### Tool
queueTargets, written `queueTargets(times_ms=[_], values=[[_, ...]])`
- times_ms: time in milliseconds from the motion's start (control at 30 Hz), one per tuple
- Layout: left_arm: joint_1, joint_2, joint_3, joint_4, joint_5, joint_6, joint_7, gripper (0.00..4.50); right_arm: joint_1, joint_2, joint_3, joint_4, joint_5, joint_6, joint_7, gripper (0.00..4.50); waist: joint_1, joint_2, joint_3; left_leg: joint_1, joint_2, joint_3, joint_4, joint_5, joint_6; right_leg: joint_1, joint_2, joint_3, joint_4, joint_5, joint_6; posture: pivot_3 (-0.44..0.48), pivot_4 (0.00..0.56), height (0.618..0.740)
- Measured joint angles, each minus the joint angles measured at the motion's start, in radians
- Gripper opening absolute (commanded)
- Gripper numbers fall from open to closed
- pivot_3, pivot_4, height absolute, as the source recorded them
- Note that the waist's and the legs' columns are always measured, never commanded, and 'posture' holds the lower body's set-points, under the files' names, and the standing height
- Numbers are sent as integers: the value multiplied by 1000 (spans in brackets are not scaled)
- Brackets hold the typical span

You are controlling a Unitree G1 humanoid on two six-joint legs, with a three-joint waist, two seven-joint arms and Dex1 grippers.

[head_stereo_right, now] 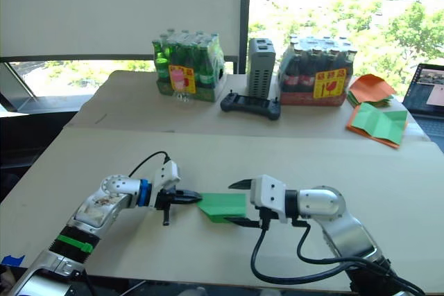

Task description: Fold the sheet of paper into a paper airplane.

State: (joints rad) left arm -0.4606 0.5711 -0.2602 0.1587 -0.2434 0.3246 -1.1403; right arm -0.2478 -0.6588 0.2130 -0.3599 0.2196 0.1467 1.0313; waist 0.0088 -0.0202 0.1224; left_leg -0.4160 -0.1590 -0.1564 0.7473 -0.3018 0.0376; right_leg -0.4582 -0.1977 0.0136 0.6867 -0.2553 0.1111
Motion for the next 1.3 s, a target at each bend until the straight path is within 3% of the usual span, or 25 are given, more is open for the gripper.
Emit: queueTargets(times_ms=[333, 700, 833, 1067, 1300], values=[[-4, -5, -11, 9, 53, -70, -7, 23, 25, -27, 17, -18, -57, -30, -4, 3729, 2, 0, 0, 0, 0, 0, 0, 0, 0, 0, 0, 0, 0, 0, 0, 0, 150, 675], [-4, -8, -12, 9, 63, -81, -9, 23, 23, -20, 55, 118, -198, -187, -34, 3729, 2, 0, 0, 0, 0, 0, 1, 0, 0, 0, 0, 0, 1, 0, 0, 0, 150, 675], [-4, -8, -12, 9, 64, -81, -9, 0, 23, -19, 55, 141, -206, -207, -34, 2640, 2, 0, 0, 0, 0, 0, 1, 0, 0, 0, 0, 0, 1, 0, 0, 0, 150, 675], [-4, -7, -12, 6, 70, -81, -10, 0, 15, -10, 55, 157, -207, -210, -36, 101, 2, 0, 0, 1, 0, 0, 1, 0, 0, 0, 0, 0, 1, 0, 0, 0, 150, 675], [-4, -7, -11, 1, 78, -81, -11, 0, 2, -9, 60, 156, -195, -181, -6, 40, 1, 0, 0, 0, 0, 0, 1, 0, 0, 0, 0, 0, 1, 0, 0, 0, 150, 675]])
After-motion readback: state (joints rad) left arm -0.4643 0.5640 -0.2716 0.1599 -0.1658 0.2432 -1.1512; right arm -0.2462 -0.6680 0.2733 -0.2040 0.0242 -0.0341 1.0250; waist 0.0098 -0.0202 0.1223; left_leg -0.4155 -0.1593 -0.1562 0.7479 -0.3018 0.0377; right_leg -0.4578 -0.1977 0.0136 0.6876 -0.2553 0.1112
